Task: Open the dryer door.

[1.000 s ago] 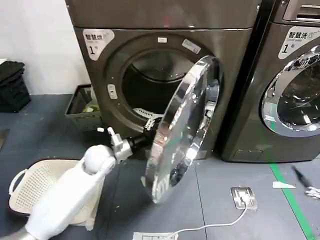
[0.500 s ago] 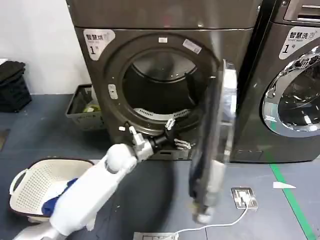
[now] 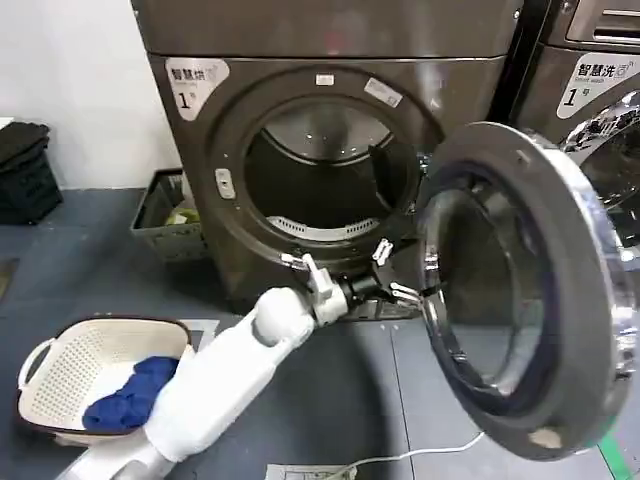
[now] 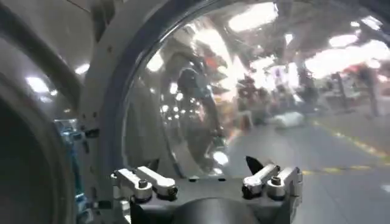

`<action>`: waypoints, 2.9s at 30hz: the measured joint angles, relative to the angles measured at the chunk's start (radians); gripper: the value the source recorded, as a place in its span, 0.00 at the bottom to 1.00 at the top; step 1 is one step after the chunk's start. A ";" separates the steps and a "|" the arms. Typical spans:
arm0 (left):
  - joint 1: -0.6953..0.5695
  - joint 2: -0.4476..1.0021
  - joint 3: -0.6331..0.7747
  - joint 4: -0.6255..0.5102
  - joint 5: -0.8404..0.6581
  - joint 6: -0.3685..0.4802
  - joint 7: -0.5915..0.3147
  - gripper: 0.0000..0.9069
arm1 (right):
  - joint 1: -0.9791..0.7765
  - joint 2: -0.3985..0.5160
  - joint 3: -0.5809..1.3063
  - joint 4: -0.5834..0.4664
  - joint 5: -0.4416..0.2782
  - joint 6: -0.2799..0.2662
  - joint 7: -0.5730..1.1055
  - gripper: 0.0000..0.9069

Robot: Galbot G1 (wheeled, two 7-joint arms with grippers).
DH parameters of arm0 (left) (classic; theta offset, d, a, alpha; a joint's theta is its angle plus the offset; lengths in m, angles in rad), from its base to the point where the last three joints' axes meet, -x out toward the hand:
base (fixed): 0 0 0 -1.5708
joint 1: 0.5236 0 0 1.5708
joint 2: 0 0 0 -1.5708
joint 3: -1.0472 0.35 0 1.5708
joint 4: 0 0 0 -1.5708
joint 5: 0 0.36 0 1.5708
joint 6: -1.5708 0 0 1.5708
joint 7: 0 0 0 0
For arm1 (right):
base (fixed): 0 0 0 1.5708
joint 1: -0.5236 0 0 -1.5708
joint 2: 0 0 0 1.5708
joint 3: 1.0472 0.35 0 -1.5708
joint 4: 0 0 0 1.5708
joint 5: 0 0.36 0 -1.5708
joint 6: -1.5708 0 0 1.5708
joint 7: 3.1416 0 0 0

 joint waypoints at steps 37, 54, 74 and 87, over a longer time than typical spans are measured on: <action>-0.109 -0.235 0.082 0.179 0.062 0.001 -0.114 1.00 | 0.036 0.075 0.202 -0.077 -0.188 -0.103 0.174 1.00; 0.077 -0.042 -0.048 -0.193 -0.027 0.176 -0.133 1.00 | 0.043 0.075 0.199 -0.076 -0.183 -0.128 0.157 1.00; 0.470 0.259 -0.628 -0.406 -0.278 0.386 -0.556 1.00 | 0.002 0.024 0.159 -0.178 -0.168 -0.127 0.117 1.00; 0.555 0.278 -0.878 -0.350 -0.764 0.583 -0.914 1.00 | -0.005 -0.091 0.137 -0.232 -0.165 -0.135 0.098 1.00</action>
